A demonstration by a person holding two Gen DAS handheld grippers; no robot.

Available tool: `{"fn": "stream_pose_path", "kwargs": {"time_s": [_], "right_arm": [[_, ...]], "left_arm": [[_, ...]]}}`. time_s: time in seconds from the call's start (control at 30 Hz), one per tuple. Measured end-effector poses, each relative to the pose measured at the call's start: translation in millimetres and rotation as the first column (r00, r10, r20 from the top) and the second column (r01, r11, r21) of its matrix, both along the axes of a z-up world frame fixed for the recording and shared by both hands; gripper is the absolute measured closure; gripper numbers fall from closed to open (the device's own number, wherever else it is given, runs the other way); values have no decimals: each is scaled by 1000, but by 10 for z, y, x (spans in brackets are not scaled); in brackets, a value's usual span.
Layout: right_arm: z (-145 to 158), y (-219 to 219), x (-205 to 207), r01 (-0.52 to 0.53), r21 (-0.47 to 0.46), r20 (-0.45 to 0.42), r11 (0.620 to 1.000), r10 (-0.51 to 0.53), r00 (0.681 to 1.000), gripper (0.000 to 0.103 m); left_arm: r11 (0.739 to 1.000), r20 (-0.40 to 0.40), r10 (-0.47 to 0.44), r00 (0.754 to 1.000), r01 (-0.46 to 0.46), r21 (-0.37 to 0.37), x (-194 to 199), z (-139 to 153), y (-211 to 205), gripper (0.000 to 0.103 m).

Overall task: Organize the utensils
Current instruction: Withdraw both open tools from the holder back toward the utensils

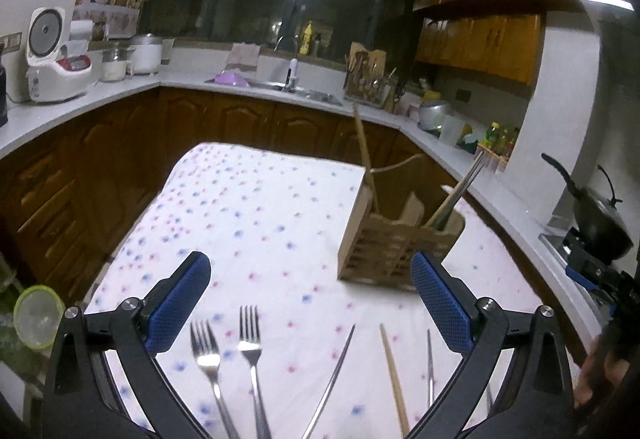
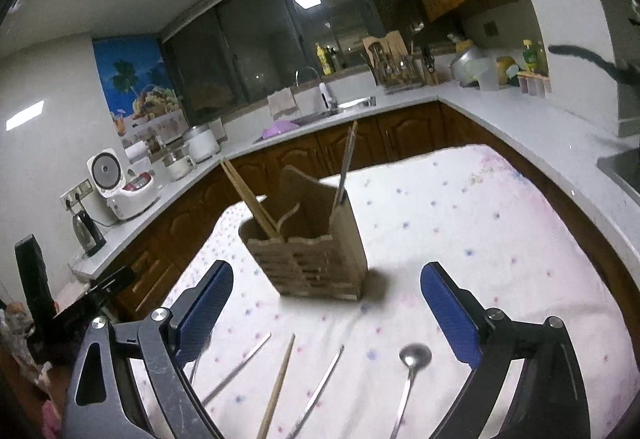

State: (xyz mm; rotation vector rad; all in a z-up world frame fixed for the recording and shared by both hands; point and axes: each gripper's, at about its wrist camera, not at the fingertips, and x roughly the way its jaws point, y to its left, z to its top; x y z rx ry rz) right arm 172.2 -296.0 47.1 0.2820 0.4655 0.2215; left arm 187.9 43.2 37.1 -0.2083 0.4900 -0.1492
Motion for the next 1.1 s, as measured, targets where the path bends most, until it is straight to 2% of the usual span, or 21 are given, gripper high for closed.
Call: {"fn": "stream_pose_path", "kwargs": {"time_s": [0.23,0.47,1.1], "right_arm": [[-257,-62,-112,1,7,-64,1000,0,998,7],[-483,-130,-166,15,19,-120,1000,-12,993,7],[-763,-143,-58,14,-2,-209,1000,-14,978,7]], "left_arm": [[1000,-57,12,998,-12,-4,-61,-207,103,1],[999,-102,-16,995,19,28,-107,-395,1,1],[984,-182,-86,979,112,139,52,-653,-333,1]]}}
